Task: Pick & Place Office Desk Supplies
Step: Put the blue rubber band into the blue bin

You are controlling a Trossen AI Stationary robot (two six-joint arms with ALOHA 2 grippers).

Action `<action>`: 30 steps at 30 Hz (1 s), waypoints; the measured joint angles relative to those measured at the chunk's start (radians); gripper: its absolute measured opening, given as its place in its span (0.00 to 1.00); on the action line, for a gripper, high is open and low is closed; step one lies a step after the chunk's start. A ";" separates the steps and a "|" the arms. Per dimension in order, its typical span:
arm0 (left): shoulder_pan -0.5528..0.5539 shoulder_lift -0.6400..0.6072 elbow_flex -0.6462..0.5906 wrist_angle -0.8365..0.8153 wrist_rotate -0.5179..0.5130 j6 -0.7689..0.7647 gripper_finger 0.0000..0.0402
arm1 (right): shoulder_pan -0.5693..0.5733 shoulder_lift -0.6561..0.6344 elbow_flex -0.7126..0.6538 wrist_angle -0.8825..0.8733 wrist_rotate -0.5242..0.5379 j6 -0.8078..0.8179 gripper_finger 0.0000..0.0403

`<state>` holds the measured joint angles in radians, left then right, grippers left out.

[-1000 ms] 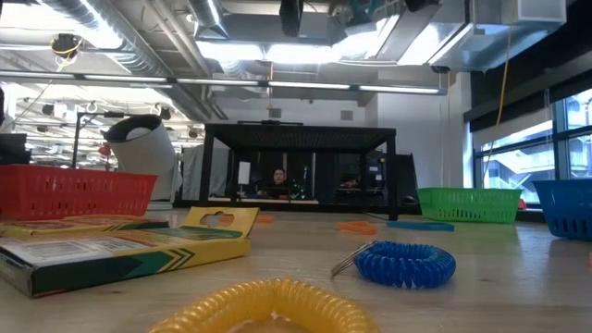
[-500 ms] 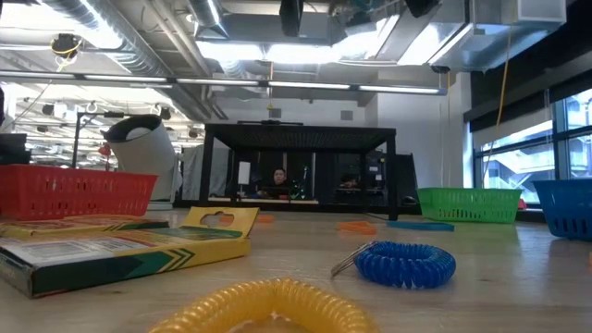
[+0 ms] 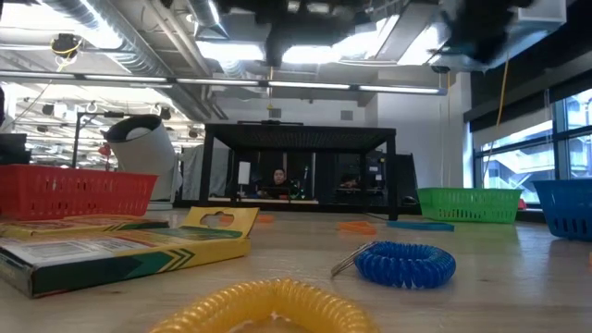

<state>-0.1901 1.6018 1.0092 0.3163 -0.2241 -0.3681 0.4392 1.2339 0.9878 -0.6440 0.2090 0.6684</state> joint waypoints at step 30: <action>0.025 0.000 0.000 -0.535 -0.172 -0.260 0.36 | 0.082 -0.017 -0.293 -0.449 -0.325 0.632 0.07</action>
<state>-0.1647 1.6018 1.0092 -0.2189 -0.3965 -0.6285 0.5209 1.2167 0.6949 -1.0925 -0.1164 1.3007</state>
